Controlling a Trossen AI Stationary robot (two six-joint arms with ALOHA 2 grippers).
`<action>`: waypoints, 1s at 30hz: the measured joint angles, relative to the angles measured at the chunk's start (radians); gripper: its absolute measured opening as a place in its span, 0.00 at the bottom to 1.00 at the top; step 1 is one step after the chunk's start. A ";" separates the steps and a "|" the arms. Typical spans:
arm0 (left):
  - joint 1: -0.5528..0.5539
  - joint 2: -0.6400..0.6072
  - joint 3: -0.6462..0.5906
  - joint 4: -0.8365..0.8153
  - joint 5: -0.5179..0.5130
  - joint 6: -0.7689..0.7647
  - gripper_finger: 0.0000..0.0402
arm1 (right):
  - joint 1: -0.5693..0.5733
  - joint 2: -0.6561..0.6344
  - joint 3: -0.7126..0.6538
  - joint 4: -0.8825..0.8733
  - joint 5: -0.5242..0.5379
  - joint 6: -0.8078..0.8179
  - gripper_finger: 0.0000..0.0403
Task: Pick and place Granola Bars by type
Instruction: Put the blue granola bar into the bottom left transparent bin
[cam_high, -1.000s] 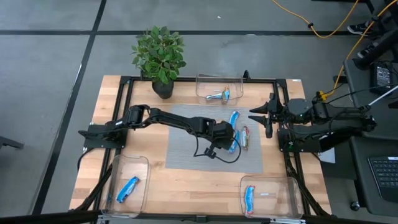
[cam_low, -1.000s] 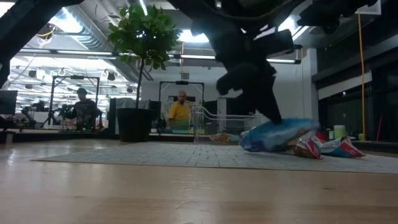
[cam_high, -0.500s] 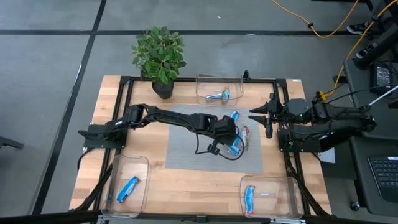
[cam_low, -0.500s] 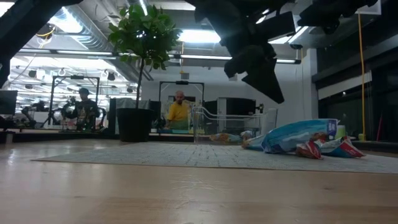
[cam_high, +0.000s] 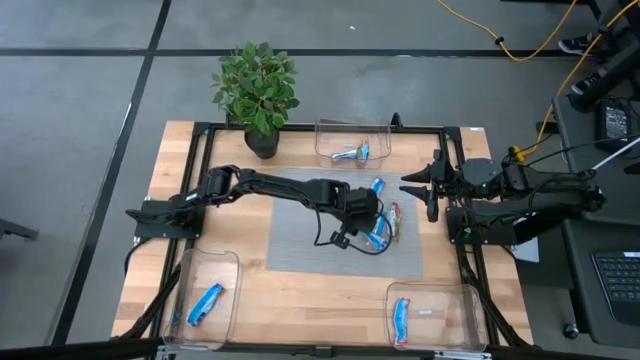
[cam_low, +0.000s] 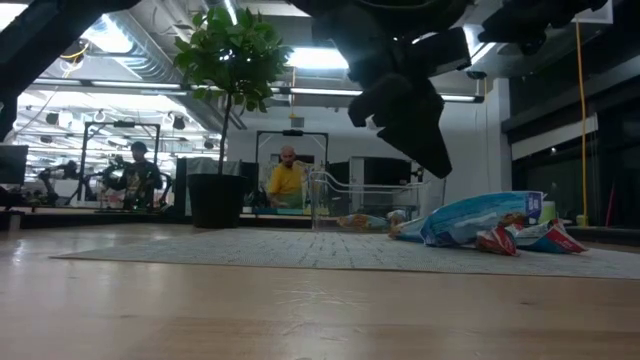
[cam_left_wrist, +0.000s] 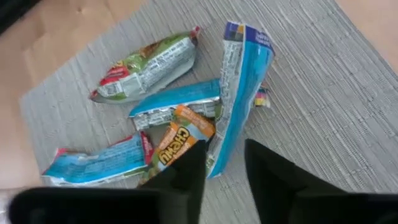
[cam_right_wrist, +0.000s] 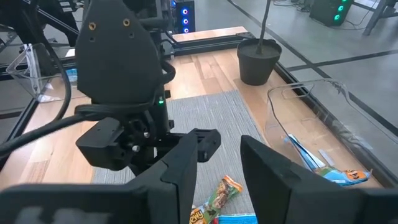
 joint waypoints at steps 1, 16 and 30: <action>0.001 0.000 0.000 -0.003 0.000 0.000 0.29 | 0.000 0.000 0.000 -0.002 0.000 0.000 0.31; 0.004 0.039 0.000 0.040 -0.017 0.007 0.46 | 0.000 0.000 0.000 -0.011 0.000 0.000 0.31; 0.006 0.055 0.000 0.035 0.024 -0.037 0.39 | 0.000 0.000 0.000 -0.027 0.000 0.001 0.31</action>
